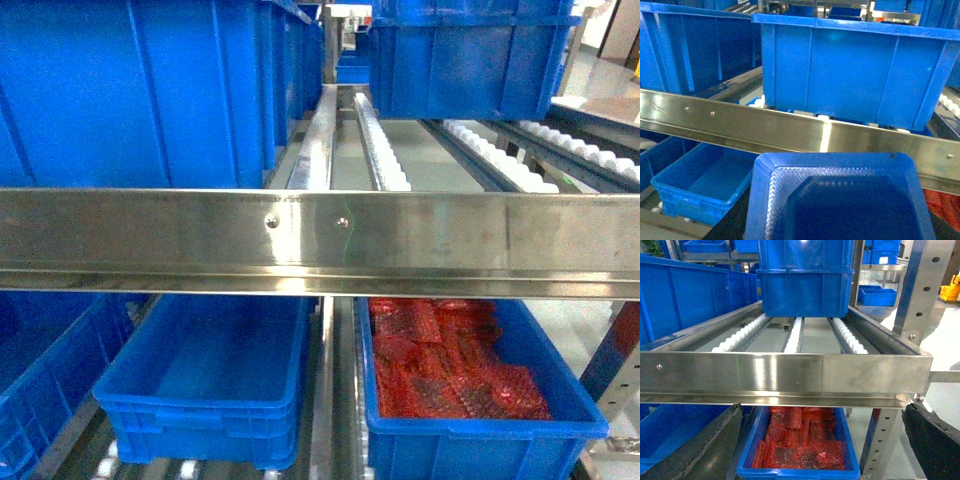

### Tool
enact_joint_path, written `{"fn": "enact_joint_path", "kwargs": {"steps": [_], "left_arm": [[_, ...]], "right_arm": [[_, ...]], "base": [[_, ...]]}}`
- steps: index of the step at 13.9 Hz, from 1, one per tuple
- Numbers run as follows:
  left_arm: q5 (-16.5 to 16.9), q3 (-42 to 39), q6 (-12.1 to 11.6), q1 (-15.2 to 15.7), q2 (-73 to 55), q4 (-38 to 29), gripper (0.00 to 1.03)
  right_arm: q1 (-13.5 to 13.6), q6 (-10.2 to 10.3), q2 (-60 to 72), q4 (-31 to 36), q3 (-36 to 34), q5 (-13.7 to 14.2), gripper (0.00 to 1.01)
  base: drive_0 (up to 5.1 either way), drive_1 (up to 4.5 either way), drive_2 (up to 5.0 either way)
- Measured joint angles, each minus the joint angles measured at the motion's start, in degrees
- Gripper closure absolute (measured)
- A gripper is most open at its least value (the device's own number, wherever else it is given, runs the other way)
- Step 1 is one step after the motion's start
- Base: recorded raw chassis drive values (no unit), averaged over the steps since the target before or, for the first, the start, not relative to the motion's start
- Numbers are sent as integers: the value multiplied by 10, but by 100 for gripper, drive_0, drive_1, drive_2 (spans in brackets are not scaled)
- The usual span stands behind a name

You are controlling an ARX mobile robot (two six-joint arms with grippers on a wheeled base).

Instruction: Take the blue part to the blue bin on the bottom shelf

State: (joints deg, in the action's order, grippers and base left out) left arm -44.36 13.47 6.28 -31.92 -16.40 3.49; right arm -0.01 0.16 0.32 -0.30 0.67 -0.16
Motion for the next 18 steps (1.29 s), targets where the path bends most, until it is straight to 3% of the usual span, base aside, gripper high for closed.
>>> {"fn": "enact_joint_path", "kwargs": {"steps": [18], "left_arm": [[0, 0, 0, 0, 0, -1, 60]], "right_arm": [[0, 0, 0, 1, 0, 1, 3]], "base": [[0, 0, 0]]}}
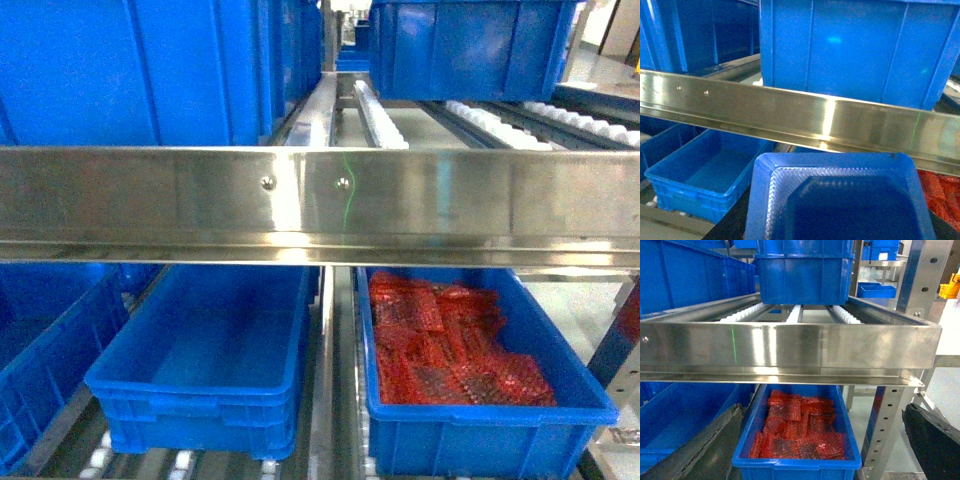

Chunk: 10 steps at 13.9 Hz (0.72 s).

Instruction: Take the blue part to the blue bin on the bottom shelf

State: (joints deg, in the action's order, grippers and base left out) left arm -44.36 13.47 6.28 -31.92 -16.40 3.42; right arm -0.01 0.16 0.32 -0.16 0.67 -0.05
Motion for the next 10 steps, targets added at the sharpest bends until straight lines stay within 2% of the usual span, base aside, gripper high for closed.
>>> {"fn": "enact_joint_path", "kwargs": {"steps": [10], "left_arm": [[0, 0, 0, 0, 0, 1, 60]], "right_arm": [[0, 0, 0, -1, 0, 1, 3]], "base": [[0, 0, 0]]}}
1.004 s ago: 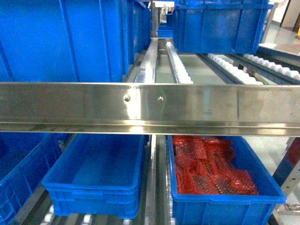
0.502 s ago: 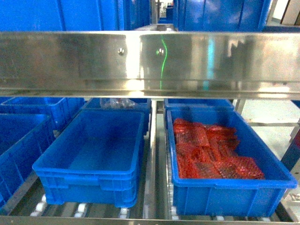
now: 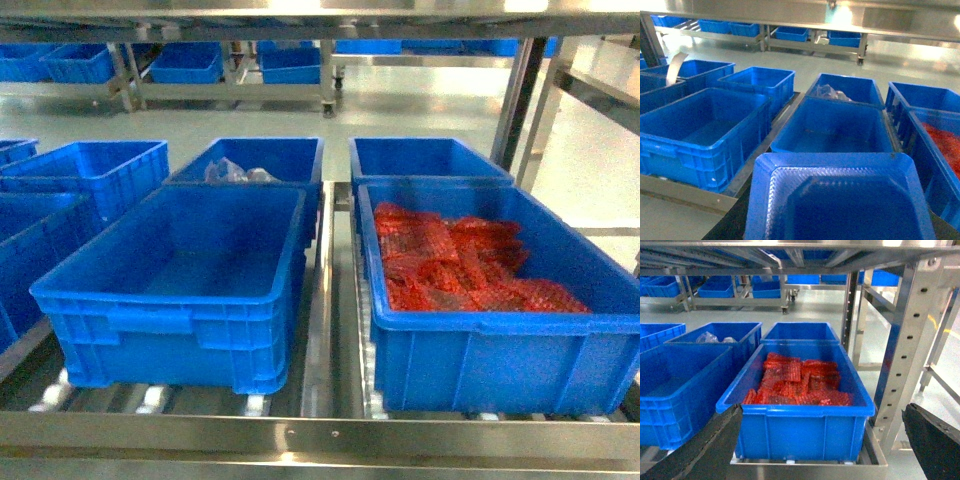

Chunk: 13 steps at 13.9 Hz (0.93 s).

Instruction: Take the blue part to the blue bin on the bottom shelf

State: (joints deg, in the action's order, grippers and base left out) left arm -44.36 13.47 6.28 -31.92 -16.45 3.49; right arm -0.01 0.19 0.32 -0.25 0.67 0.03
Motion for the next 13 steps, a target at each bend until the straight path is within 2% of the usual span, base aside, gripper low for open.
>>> {"fn": "enact_joint_path", "kwargs": {"steps": [13], "left_arm": [[0, 0, 0, 0, 0, 1, 60]], "right_arm": [[0, 0, 0, -1, 0, 0, 3]], "base": [[0, 0, 0]]}}
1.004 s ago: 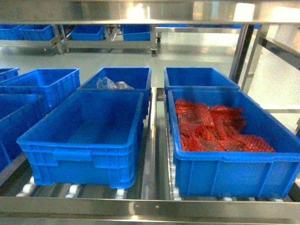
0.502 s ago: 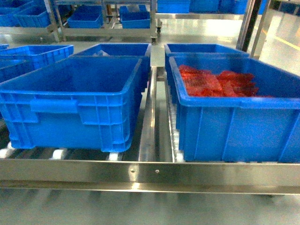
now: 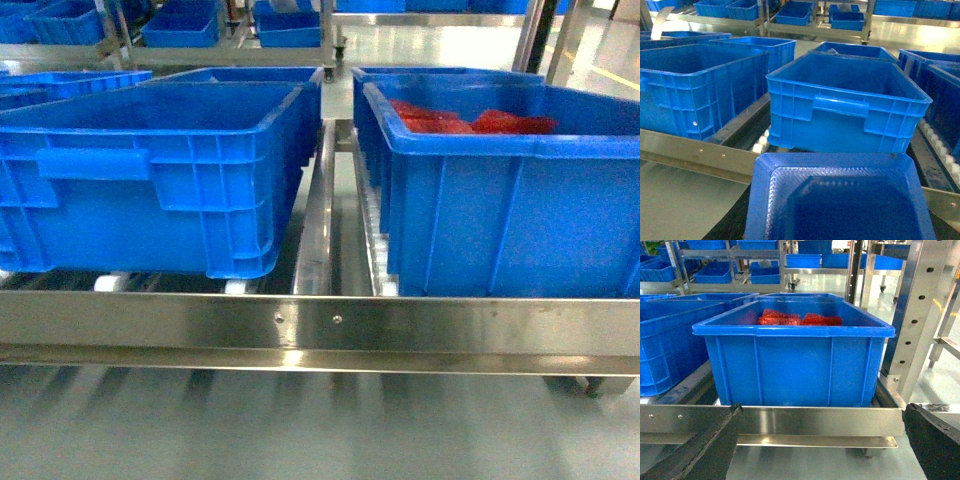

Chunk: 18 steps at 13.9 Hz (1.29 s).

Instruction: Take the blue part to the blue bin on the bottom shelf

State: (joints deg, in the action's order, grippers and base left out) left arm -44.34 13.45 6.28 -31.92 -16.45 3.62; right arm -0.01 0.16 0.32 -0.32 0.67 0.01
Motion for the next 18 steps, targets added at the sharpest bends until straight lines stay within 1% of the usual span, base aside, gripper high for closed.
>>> {"fn": "enact_joint_path", "kwargs": {"steps": [1, 18], "left_arm": [[0, 0, 0, 0, 0, 0, 60], [0, 0, 0, 0, 0, -1, 60]], "right_arm": [[0, 0, 0, 0, 0, 0, 3], [0, 0, 0, 0, 0, 0, 3]], "base": [[7, 145, -131], [6, 425, -414]]}}
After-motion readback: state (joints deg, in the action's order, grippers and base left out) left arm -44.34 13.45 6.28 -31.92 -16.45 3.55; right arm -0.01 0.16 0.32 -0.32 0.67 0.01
